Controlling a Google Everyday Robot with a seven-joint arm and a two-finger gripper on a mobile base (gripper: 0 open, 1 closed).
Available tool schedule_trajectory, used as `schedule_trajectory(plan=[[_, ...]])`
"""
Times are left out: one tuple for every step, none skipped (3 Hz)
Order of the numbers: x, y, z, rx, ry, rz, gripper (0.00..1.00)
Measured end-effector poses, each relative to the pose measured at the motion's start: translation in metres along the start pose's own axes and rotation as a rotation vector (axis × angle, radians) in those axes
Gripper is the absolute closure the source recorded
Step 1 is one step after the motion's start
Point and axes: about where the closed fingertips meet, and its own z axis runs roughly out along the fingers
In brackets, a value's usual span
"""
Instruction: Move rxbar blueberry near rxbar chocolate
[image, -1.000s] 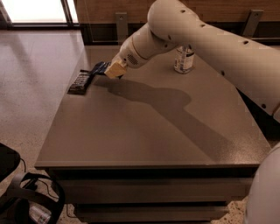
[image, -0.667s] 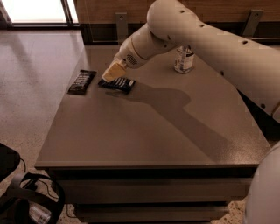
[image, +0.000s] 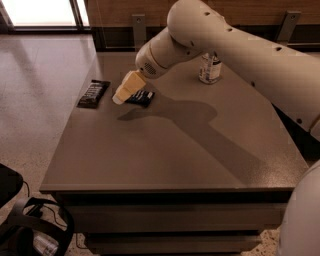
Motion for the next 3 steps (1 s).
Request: schedule_trajectory(plan=[[0.001, -0.001, -0.008, 0.022, -0.01, 0.009, 0.0], [0.005, -0.002, -0.042, 0.092, -0.015, 0.032, 0.0], [0.011, -0.003, -0.105, 0.201, -0.056, 0.066, 0.0]])
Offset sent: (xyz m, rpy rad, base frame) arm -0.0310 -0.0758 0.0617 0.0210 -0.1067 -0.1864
